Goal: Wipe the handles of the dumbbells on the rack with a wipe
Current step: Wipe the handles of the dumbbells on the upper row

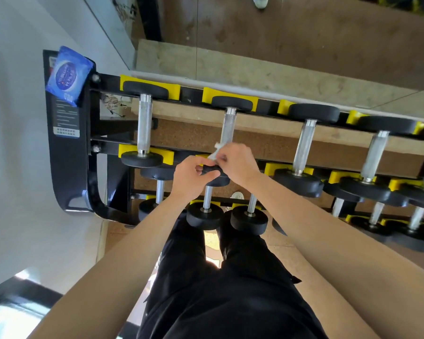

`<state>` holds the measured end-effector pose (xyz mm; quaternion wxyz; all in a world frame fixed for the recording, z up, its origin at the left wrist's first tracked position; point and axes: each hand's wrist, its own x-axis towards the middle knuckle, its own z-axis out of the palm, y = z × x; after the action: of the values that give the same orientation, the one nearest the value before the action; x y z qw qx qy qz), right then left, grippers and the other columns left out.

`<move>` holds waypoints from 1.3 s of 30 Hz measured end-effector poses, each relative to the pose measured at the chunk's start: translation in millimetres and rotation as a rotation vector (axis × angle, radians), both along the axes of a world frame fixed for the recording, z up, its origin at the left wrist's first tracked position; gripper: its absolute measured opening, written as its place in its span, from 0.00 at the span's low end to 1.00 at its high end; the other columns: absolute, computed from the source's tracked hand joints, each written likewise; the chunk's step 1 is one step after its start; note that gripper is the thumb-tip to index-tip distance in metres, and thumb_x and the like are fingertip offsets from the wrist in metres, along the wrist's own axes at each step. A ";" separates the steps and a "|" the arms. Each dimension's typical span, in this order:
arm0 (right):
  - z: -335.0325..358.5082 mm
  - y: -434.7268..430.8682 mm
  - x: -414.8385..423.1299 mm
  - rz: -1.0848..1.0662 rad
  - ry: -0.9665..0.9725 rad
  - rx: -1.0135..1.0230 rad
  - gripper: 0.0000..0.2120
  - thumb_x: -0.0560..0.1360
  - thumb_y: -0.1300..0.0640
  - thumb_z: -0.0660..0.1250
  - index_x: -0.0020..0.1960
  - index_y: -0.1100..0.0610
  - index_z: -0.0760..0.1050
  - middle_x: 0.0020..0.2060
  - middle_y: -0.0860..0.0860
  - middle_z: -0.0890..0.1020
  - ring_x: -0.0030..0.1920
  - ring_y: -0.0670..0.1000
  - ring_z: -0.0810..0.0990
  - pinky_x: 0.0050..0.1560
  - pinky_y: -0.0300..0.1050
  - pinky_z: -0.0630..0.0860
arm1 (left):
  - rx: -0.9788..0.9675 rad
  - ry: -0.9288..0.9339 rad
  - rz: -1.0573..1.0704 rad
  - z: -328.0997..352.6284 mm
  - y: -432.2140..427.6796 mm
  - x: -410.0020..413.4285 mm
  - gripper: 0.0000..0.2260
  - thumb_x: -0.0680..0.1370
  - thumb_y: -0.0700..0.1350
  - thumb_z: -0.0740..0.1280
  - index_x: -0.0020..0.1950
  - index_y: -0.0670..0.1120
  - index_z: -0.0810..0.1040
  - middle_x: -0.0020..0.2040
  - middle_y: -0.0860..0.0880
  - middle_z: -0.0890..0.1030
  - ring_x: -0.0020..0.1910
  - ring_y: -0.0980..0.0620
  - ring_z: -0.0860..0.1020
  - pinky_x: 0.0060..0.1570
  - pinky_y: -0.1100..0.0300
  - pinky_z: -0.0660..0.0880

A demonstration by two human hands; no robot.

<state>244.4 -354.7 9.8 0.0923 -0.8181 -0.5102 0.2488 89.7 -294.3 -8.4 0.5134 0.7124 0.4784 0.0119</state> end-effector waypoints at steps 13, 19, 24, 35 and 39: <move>-16.3 8.2 18.4 -0.775 0.437 -0.003 0.06 0.79 0.63 0.65 0.46 0.55 0.79 0.44 0.51 0.81 0.46 0.52 0.82 0.48 0.48 0.81 | -0.034 0.025 0.004 7.0 -2.8 0.8 0.12 0.75 0.51 0.75 0.57 0.53 0.83 0.54 0.58 0.80 0.52 0.59 0.78 0.46 0.73 0.70; 2.9 -17.5 28.7 -0.307 0.324 -0.219 0.08 0.77 0.62 0.67 0.44 0.56 0.83 0.41 0.50 0.81 0.43 0.50 0.78 0.46 0.41 0.71 | -0.050 0.035 0.002 9.8 0.0 3.3 0.12 0.74 0.51 0.76 0.57 0.52 0.83 0.54 0.56 0.81 0.52 0.57 0.79 0.51 0.65 0.76; 41.1 -24.2 49.7 -0.250 0.629 -0.167 0.10 0.80 0.57 0.65 0.56 0.54 0.85 0.40 0.45 0.81 0.35 0.42 0.73 0.35 0.30 0.66 | -0.061 -0.026 -0.037 21.0 5.9 8.8 0.17 0.75 0.41 0.73 0.63 0.50 0.79 0.59 0.58 0.79 0.58 0.58 0.76 0.57 0.60 0.76; 49.9 -22.5 57.8 -0.312 0.992 -0.159 0.12 0.73 0.66 0.74 0.56 0.59 0.80 0.37 0.49 0.82 0.32 0.44 0.75 0.32 0.37 0.70 | -0.148 -0.181 -0.220 44.4 42.4 30.8 0.06 0.82 0.43 0.67 0.57 0.50 0.82 0.48 0.52 0.85 0.46 0.57 0.81 0.48 0.61 0.76; 48.8 -20.5 63.6 -0.305 0.838 -0.135 0.05 0.75 0.62 0.73 0.51 0.62 0.82 0.32 0.46 0.79 0.27 0.38 0.72 0.30 0.31 0.68 | -0.229 -0.077 -0.305 50.7 57.0 29.8 0.07 0.81 0.49 0.69 0.51 0.49 0.85 0.45 0.49 0.85 0.42 0.54 0.79 0.45 0.59 0.74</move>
<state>308.0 -375.2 58.6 0.2730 -0.7167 -0.2851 0.5749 119.5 -237.3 42.4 0.6048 0.7126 0.3432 -0.0933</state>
